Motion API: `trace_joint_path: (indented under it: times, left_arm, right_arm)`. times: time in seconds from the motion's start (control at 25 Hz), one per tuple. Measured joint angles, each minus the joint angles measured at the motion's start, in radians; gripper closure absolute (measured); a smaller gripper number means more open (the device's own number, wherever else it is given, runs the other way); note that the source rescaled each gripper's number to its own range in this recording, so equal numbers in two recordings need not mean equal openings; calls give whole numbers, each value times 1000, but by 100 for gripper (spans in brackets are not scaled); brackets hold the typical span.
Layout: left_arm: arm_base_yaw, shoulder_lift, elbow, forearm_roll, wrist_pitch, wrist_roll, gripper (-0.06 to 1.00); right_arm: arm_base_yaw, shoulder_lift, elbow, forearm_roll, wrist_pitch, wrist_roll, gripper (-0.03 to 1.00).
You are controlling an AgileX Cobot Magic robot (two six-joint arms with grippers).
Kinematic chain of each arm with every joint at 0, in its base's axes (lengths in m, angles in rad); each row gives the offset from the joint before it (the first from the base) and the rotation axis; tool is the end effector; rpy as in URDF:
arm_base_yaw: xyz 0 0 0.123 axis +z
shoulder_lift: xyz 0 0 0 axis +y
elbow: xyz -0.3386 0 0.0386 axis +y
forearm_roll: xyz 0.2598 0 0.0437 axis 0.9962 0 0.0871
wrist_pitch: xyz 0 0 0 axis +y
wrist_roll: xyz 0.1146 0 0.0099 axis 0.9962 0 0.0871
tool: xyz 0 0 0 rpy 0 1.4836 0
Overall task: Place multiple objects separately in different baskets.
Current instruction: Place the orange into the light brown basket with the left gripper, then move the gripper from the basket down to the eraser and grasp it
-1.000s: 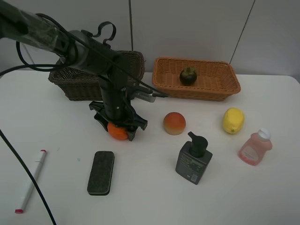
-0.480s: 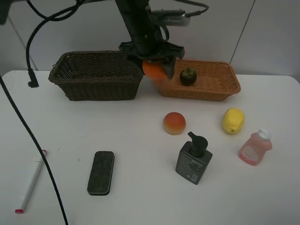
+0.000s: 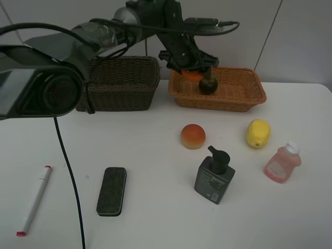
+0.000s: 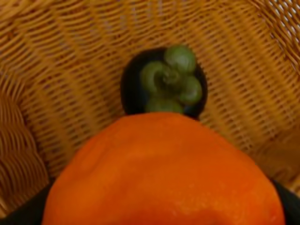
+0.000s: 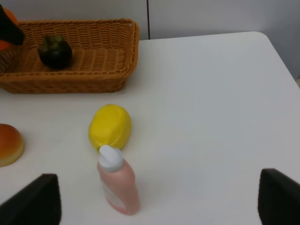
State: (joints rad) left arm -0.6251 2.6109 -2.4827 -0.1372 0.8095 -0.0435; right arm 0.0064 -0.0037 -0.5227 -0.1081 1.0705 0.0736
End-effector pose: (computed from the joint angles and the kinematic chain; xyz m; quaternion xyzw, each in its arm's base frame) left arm 0.5209 -0.3900 0.1855 0.2421 0.9021 -0.1750 0.3114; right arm -0.0332 -0.0111 0.2783 0.0315 0.8471 -0.0328 0.5296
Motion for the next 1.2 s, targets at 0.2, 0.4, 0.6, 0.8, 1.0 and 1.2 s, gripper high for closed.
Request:
trace_joint_path:
  times: [0.2, 0.4, 0.6, 0.8, 1.0, 1.2]
  left_arm:
    - [0, 13, -3, 43, -25, -7, -5]
    - [0, 13, -7, 45, -3, -22, -6]
    - [0, 12, -7, 42, 33, -31, -6]
    - [0, 11, -67, 20, 151, -21, -6]
    - [0, 8, -210, 5, 376, -17, -6]
    - [0, -35, -228, -54, 392, -25, -6]
  right_arm:
    - [0, 0, 0, 0, 0, 0, -3]
    - [0, 0, 0, 0, 0, 0, -3]
    - [0, 0, 0, 0, 0, 0, -3]
    - [0, 0, 0, 0, 0, 0, -3]
    - [0, 0, 0, 0, 0, 0, -3]
    - [0, 0, 0, 0, 0, 0, -3]
